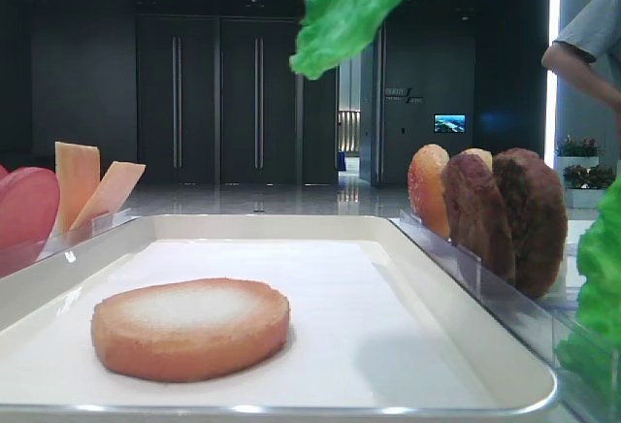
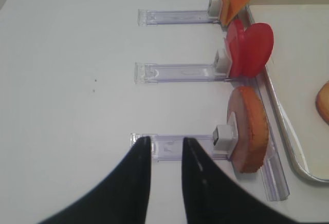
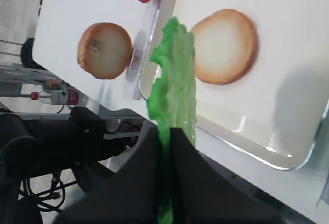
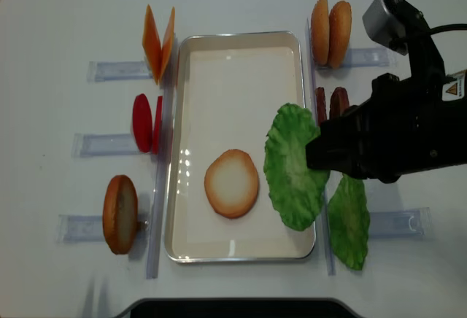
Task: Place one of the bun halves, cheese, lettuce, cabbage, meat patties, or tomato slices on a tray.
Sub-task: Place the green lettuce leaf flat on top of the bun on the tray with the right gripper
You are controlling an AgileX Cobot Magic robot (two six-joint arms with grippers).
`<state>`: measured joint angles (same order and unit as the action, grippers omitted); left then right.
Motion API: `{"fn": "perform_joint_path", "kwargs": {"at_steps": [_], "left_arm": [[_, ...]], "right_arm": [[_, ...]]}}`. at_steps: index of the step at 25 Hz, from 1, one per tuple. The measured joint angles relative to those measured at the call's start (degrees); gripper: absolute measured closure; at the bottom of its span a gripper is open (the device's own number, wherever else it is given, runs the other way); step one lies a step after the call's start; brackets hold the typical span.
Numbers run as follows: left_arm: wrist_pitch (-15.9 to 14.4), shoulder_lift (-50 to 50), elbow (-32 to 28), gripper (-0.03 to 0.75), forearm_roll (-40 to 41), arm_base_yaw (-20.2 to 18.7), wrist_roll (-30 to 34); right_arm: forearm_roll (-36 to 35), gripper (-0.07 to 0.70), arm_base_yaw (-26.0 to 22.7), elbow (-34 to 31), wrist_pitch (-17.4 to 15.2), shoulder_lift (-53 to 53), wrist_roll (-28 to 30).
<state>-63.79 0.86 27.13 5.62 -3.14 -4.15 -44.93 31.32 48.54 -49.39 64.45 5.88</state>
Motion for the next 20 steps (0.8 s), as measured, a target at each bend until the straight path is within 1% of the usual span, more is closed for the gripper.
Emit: {"fn": "perform_joint_path", "kwargs": {"at_steps": [4, 8, 9, 13, 20], "left_arm": [[0.0, 0.0, 0.0, 0.557, 0.0, 0.0, 0.0], [0.0, 0.0, 0.0, 0.557, 0.0, 0.0, 0.0], [0.0, 0.0, 0.0, 0.557, 0.0, 0.0, 0.0], [0.0, 0.0, 0.0, 0.557, 0.0, 0.0, 0.0], [0.0, 0.0, 0.0, 0.557, 0.0, 0.0, 0.0]], "right_arm": [[-7.76, 0.625, 0.45, 0.0, 0.43, 4.91, 8.59], [-17.4, 0.625, 2.25, 0.0, 1.05, 10.72, 19.5], [-20.06, 0.625, 2.85, 0.0, 1.9, 11.96, 22.33], [-28.52, 0.625, 4.55, 0.0, 1.84, 17.33, 31.93], [-37.68, 0.625, 4.66, 0.0, 1.97, 24.12, 43.3]]}}
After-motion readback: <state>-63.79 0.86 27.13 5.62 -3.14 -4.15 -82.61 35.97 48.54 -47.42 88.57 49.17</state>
